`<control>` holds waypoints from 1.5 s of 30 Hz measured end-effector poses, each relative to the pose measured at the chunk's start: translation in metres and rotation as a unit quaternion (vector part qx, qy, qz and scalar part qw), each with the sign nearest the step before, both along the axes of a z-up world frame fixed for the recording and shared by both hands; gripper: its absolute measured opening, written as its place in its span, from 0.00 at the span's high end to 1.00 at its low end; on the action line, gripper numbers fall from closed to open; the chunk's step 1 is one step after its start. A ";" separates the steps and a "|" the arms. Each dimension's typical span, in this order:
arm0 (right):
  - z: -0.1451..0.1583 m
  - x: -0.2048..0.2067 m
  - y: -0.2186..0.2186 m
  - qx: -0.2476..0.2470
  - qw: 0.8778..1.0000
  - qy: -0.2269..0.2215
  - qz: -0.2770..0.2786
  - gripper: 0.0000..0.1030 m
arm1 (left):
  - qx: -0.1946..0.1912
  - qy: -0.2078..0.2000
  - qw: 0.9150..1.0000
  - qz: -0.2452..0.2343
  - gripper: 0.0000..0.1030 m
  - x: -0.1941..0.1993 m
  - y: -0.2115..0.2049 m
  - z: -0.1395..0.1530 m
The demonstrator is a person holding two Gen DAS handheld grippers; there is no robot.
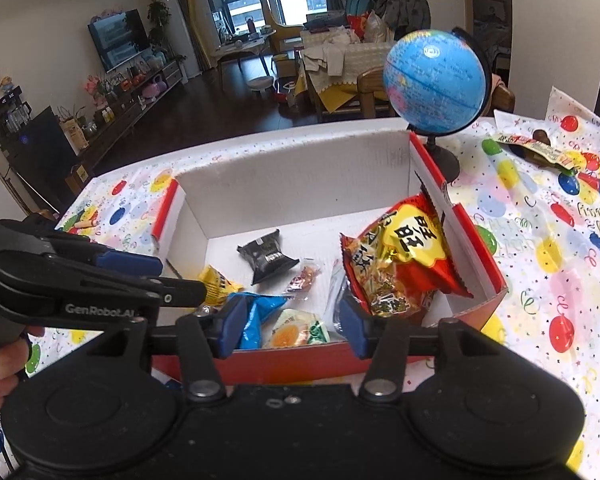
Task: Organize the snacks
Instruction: 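Withdraw both tools from the box toward the last snacks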
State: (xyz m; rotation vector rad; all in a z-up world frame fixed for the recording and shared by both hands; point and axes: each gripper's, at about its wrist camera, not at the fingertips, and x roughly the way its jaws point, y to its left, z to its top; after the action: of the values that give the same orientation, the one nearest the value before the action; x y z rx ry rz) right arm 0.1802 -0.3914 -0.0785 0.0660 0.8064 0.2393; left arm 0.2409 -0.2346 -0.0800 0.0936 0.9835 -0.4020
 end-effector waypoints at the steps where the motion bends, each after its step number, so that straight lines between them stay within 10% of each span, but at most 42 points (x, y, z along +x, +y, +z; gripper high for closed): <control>1: 0.002 -0.002 0.002 -0.001 1.000 -0.002 -0.001 0.47 | -0.002 -0.004 1.000 0.001 0.47 -0.003 0.003 0.003; 45: 0.040 -0.090 0.234 0.030 0.996 -0.062 0.053 0.00 | -0.030 -0.071 0.992 0.102 0.22 -0.125 0.280 0.056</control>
State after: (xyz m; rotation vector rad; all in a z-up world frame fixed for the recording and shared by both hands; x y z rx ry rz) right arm 0.0897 -0.1576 -0.0383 0.0637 0.6808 0.3644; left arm 0.1162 0.0451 -0.0244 -0.0331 0.8302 -0.2334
